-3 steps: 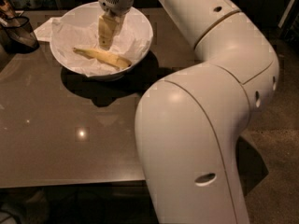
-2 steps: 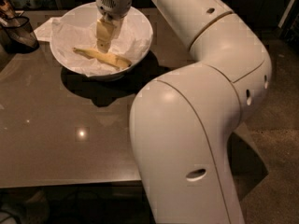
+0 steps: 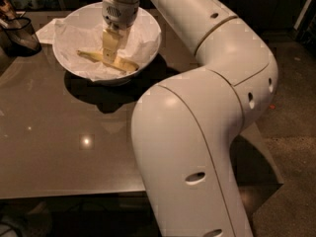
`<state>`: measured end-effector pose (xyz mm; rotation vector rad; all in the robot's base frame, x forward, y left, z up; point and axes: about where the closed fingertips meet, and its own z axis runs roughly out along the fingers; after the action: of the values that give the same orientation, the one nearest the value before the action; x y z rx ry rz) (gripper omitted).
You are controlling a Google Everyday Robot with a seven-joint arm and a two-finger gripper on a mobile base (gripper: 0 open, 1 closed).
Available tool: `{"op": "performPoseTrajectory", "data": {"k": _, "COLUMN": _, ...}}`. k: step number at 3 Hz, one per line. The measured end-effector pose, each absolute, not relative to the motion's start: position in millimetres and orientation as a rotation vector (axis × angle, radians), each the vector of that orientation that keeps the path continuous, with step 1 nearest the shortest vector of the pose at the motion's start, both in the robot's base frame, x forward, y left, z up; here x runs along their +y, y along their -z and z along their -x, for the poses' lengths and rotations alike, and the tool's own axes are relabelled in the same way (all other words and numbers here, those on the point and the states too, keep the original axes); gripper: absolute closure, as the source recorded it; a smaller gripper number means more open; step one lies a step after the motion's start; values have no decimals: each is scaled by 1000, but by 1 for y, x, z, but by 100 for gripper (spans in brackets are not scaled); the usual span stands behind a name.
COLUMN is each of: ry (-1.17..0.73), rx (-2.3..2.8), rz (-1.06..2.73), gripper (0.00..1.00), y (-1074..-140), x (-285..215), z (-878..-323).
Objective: Pick banana from white bowl
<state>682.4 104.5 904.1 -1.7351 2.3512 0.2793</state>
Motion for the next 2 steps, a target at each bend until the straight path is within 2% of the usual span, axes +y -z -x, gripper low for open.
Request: {"op": "performPoseTrajectory", "data": {"k": 2, "ry": -308, "rx": 2401, "rz": 1716, "gripper": 47, "y": -883, "x": 99, "z": -690}}
